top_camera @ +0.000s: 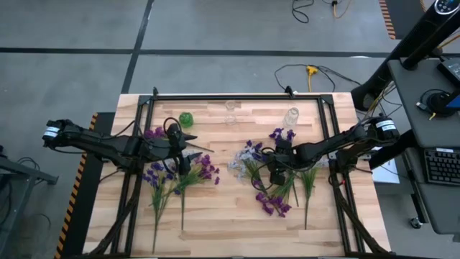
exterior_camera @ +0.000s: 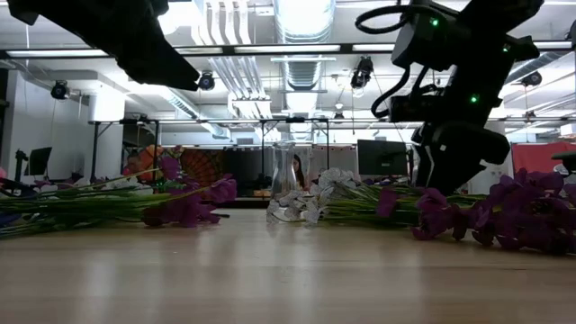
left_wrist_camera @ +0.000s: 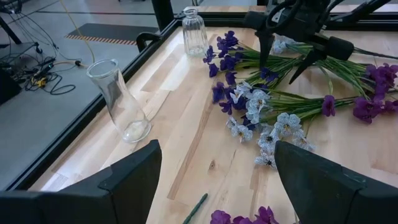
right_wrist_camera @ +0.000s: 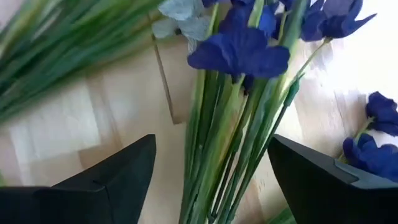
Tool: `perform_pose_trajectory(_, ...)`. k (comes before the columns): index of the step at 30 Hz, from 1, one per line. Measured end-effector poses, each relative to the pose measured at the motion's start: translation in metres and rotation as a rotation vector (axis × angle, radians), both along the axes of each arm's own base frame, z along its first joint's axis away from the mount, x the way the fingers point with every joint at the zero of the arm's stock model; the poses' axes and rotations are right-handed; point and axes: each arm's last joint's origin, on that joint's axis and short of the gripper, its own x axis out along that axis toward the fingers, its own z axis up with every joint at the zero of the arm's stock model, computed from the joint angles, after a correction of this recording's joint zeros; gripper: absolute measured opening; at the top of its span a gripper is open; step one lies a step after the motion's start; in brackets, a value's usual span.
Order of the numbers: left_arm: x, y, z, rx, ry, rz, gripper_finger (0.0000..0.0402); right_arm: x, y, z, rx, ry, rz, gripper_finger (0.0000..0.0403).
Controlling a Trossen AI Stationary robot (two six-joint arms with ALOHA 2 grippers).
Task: Sort flowers into vase by color
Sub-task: Put the middle dark violet flowers into the left transparent vase
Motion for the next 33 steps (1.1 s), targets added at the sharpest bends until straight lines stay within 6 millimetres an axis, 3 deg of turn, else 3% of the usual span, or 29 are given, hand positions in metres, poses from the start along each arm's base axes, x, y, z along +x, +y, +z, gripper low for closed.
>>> perform_pose_trajectory(12, 0.000, 0.000, 0.001, -0.002, -0.010, 0.000, 0.0294, -0.006, 0.000, -0.011, 0.014, -0.016, -0.006, 0.0177)
perform_pose_trajectory(24, 0.000, 0.000, 0.001, -0.002, -0.011, 0.000, 0.0294, -0.006, -0.001, -0.011, 0.022, -0.027, -0.050, 0.0025)
perform_pose_trajectory(33, 0.001, 0.000, 0.002, -0.004, -0.021, 0.000, 0.0294, -0.004, -0.001, 0.007, 0.052, -0.102, -0.095, 0.0018)
